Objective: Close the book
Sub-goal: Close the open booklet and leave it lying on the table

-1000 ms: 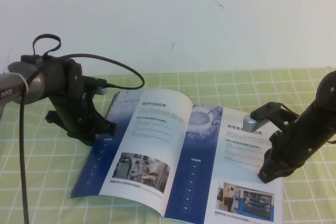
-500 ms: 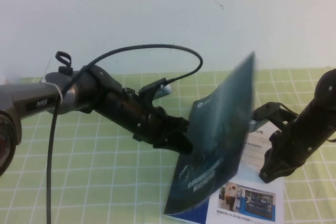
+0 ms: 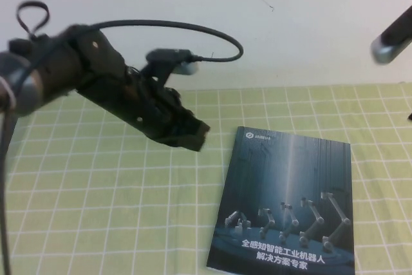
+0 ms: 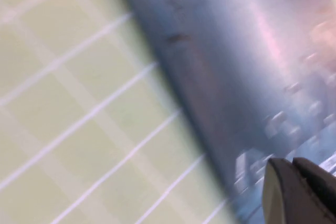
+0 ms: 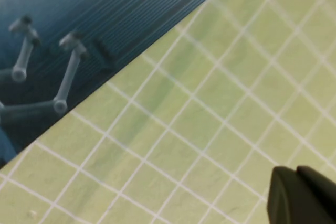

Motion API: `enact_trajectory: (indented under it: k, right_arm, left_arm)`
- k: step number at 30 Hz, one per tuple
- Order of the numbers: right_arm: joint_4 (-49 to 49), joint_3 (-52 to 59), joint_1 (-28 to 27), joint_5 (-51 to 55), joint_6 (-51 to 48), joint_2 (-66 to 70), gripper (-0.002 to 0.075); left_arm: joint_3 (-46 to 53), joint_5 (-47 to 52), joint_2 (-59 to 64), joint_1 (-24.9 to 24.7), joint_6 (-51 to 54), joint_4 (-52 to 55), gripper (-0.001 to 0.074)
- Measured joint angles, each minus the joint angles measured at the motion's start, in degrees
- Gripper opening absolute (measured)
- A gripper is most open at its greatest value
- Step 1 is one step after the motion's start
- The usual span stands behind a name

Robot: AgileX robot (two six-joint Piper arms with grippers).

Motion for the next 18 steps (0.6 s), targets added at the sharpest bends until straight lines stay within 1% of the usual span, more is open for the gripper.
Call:
enact_trajectory:
  k: [7, 10, 13, 18]
  right_arm:
    - [1.07, -0.14, 0.0, 1.65, 3.39, -13.07, -0.0003]
    - [3.69, -0.14, 0.0, 1.92, 3.61, -17.61, -0.0003]
    - [5.47, 1.43, 0.0, 0.98, 3.64, -21.92, -0.0003]
    - [6.23, 10.45, 0.0, -2.46, 5.07, -31.58, -0.0003]
  left_arm:
    - [0.25, 2.94, -14.61, 0.0, -17.44, 29.88, -0.0003]
    - [1.78, 1.24, -21.62, 0.0, -26.25, 40.49, -0.0003]
    - [5.59, -2.72, -30.28, 0.0, -32.79, 46.54, -0.0003]
    - [17.11, -11.26, -44.99, 0.12, -35.95, 49.8, -0.0003]
